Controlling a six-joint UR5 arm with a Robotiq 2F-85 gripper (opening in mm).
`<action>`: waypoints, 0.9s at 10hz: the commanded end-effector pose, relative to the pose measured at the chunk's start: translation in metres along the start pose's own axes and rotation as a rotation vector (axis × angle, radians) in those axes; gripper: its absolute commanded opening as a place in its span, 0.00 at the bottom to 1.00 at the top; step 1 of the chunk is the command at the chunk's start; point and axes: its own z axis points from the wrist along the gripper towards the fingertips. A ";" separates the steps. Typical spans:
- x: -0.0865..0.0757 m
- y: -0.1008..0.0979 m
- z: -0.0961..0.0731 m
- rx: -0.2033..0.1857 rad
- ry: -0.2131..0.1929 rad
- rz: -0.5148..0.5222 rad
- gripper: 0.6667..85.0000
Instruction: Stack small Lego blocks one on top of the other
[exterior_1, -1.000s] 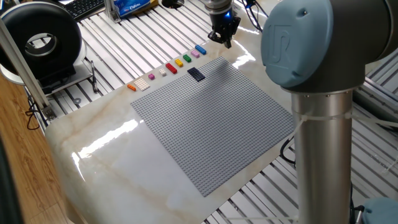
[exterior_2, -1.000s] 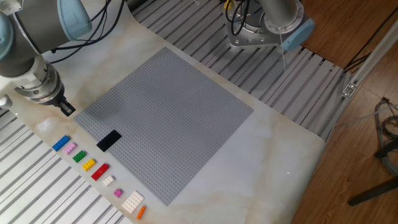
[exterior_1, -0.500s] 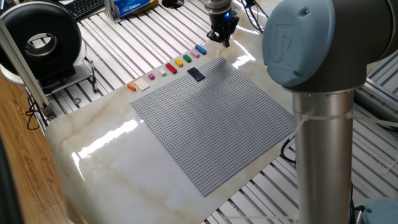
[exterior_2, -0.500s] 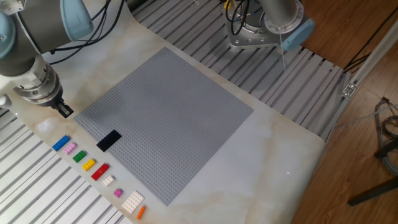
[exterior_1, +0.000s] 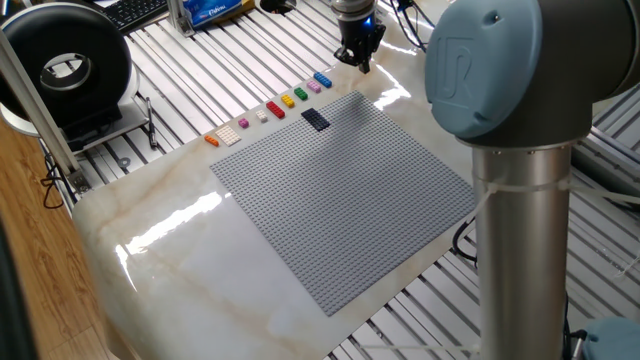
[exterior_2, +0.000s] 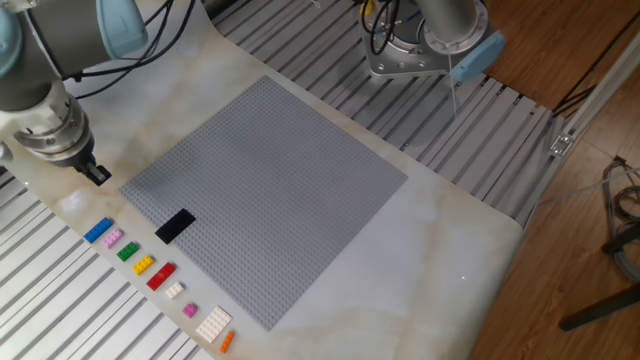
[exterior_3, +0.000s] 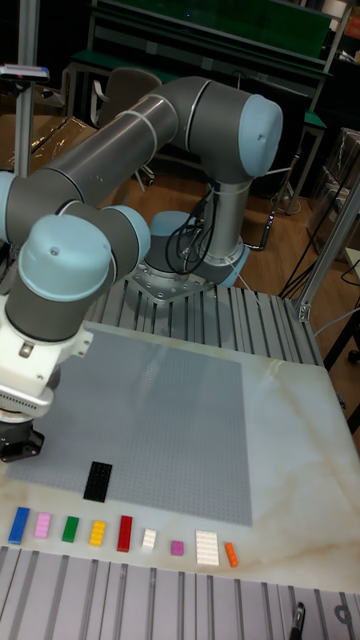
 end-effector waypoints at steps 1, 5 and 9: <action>-0.018 0.019 -0.008 -0.096 -0.071 0.010 0.01; -0.031 0.040 -0.013 -0.133 -0.099 0.006 0.20; -0.045 0.050 -0.014 -0.156 -0.154 -0.047 0.47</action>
